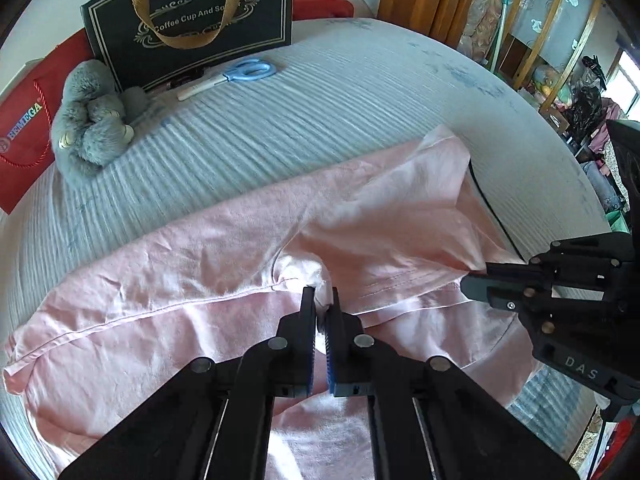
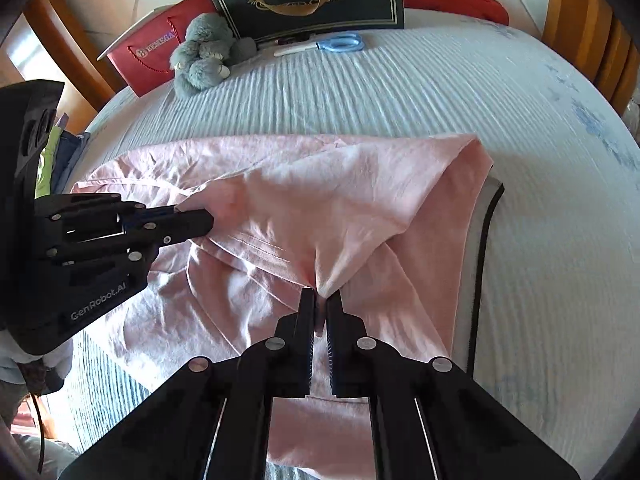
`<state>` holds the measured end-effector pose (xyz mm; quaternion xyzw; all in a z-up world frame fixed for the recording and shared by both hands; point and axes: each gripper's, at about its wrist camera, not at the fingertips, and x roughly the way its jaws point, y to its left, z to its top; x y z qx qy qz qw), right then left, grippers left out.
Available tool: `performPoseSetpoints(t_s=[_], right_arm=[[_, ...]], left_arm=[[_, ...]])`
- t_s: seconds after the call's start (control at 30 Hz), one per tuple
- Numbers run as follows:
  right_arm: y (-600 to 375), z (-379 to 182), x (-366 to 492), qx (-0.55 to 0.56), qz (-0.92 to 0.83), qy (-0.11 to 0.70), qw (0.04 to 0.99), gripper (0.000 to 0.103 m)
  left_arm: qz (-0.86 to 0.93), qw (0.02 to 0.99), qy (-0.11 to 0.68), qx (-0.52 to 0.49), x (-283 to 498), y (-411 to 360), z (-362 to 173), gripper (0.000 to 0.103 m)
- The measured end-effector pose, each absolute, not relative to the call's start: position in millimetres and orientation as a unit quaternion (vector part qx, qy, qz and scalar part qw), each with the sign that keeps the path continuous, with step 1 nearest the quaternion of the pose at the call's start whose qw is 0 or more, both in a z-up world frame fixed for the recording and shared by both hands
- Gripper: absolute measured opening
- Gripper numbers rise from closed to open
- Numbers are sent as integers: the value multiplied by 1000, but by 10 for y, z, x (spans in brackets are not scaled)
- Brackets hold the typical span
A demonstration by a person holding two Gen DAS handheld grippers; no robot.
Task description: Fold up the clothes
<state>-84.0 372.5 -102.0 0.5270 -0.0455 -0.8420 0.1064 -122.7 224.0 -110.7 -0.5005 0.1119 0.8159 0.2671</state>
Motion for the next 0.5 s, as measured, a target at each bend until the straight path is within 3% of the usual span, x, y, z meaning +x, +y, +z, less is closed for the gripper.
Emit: performPoseSetpoints(t_s=[0.17, 0.37, 0.43, 0.47, 0.5], right_arm=[[3866, -738, -622, 517, -847, -53, 115, 5], [4004, -1088, -438, 598, -795, -41, 92, 10], [4152, -1009, -473, 579, -809, -67, 75, 10], [4238, -942, -526, 564, -819, -85, 67, 11], [4325, -876, -582, 549, -828, -103, 58, 20]], left_arm=[[826, 277, 86, -483, -1013, 2102, -818, 2], [779, 265, 103, -560, -817, 2057, -1336, 7], [775, 268, 90, -565, -798, 1978, -1354, 7], [782, 267, 84, -556, -827, 1955, -1282, 8], [790, 266, 78, -547, -860, 1933, -1206, 10]])
